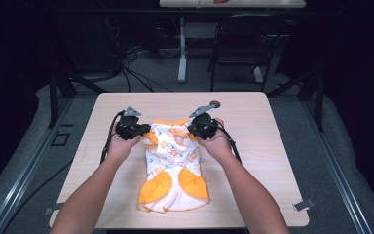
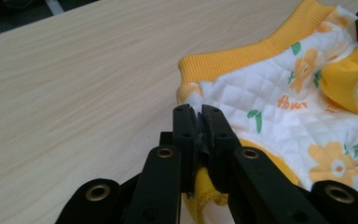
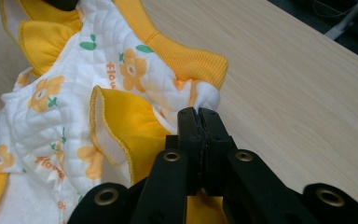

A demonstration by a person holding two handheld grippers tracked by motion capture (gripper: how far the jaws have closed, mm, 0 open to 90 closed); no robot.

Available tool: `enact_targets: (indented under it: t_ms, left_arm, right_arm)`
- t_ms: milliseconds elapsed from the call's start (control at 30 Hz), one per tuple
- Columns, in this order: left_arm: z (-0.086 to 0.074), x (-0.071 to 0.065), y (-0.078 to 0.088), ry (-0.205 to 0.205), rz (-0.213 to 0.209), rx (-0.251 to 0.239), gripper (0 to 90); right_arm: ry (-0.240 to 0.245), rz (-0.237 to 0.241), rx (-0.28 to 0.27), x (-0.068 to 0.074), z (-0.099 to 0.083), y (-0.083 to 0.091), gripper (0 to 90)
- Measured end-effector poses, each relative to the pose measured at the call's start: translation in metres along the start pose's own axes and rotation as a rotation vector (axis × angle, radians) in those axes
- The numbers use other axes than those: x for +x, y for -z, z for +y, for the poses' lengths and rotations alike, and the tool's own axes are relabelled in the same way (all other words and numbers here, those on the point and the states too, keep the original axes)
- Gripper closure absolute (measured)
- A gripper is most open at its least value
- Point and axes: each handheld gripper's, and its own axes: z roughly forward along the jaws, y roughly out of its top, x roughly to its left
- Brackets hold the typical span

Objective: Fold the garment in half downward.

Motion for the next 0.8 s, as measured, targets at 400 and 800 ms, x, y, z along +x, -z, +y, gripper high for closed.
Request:
enact_targets:
  t_ms: [400, 800]
  left_arm:
    - [0.016, -0.001, 0.019, -0.022, 0.014, -0.064, 85.3]
    - [0.033, -0.004, 0.036, -0.046, 0.032, -0.120, 85.2]
  right_arm:
    - [0.028, -0.037, -0.067, -0.001, 0.017, 0.027, 88.5]
    - [0.060, -0.060, -0.120, 0.002, 0.026, 0.044, 88.5]
